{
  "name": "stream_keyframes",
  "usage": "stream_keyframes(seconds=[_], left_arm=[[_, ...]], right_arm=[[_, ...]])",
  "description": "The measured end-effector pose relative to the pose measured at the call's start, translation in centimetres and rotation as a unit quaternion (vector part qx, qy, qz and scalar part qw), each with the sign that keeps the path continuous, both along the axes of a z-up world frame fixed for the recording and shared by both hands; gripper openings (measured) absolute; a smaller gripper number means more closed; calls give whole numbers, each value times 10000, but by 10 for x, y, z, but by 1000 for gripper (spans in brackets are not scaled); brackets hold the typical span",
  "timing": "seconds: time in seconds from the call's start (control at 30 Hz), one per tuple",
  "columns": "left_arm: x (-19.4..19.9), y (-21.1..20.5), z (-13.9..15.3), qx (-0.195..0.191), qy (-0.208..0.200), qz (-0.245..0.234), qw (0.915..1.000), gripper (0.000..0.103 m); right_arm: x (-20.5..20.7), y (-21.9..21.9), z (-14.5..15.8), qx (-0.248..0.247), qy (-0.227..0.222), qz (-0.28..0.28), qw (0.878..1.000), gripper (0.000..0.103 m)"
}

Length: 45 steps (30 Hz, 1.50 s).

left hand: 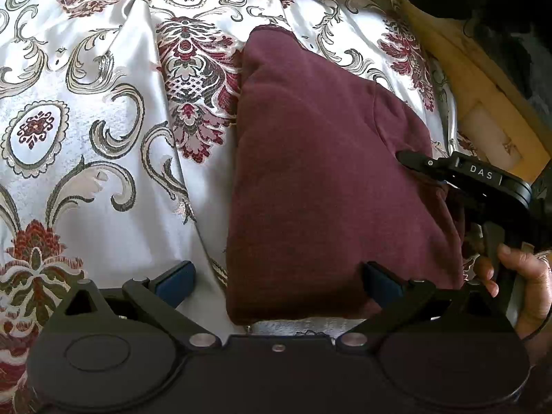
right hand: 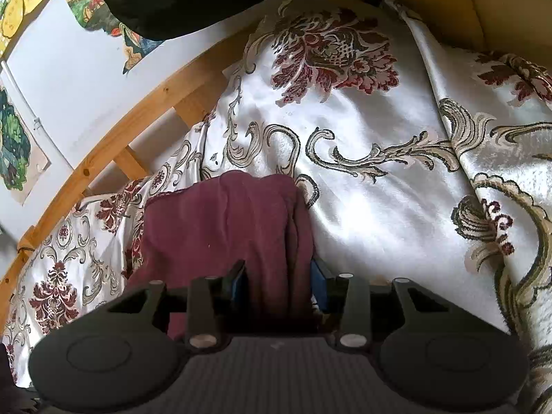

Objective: Fold small clothes

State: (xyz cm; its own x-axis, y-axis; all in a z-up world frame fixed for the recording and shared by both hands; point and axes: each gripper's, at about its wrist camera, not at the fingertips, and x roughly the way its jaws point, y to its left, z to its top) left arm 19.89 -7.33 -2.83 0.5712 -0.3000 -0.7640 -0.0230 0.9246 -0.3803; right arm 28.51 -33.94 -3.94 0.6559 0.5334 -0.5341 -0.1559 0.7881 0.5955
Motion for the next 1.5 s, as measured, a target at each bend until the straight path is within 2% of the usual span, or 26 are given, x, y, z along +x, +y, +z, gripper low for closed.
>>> stream_keyframes(seconds=[0.77,0.93,1.03,1.13,1.2,1.3,1.4,1.47,1.5], left_arm=[[0,2,4,28,-35,-60,10000,102],[-7,15,19,-180,-592,303,9976,102],[-1,25,23,-438,-723,449,9954,102],[13,30,16,-892,-594,221,9940,102],[21,33,8,-1250,-523,-44,9908,89],[25,39,1,-1516,-582,-98,9867,88],[26,58,-8,-2131,-564,210,9752,88],[26,70,-12,-2333,-554,447,9698,88],[26,73,-13,-2331,-524,515,9697,88]], right_arm=[[1,5,2,-182,-17,30,9998,45],[2,4,2,-205,-15,21,9998,43],[2,3,2,-181,-7,16,9998,43],[2,3,2,-193,-11,15,9998,43],[2,3,1,-197,-19,19,9998,43],[1,2,1,-192,-18,23,9998,43],[1,3,2,-200,-17,19,9998,43],[1,3,1,-208,-13,25,9998,43],[1,4,1,-213,-11,26,9998,43]])
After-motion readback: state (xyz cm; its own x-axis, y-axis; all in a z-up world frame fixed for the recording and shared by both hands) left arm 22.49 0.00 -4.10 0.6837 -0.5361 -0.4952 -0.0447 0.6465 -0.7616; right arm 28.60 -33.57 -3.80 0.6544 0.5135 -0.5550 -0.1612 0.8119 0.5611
